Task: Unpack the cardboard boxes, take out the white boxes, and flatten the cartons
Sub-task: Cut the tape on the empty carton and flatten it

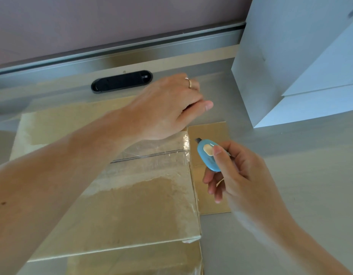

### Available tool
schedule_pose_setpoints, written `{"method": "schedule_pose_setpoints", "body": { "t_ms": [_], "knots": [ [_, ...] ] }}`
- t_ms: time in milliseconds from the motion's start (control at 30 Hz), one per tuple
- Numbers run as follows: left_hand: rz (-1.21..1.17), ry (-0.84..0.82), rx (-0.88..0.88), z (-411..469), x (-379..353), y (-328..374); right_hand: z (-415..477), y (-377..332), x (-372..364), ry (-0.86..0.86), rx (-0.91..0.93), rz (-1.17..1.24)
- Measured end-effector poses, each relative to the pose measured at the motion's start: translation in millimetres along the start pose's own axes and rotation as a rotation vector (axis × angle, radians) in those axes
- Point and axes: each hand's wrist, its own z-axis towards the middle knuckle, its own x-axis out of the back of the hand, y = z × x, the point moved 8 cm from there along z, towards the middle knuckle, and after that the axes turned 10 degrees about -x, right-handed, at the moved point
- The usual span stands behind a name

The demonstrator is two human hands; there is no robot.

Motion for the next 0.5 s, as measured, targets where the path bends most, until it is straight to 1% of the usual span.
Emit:
{"method": "schedule_pose_setpoints", "body": {
  "t_ms": [67,167,267,367,433,500],
  "knots": [
    [-0.012,-0.043,-0.026,-1,-4,5,-1,3,-3,-0.033,-0.017,0.032],
    [-0.003,-0.064,-0.012,0,-5,7,-2,3,-4,-0.074,-0.023,0.042],
    [0.009,-0.066,0.009,2,-8,4,-5,-1,6,-0.054,0.023,0.023],
    [0.037,-0.070,0.003,2,-10,3,-8,-1,16,-0.039,0.028,0.072],
    [0.028,-0.041,-0.004,1,-7,5,-9,0,17,-0.056,0.015,0.125],
    [0.017,0.025,-0.004,0,0,6,-9,0,19,-0.060,0.003,0.157]
  ]
}}
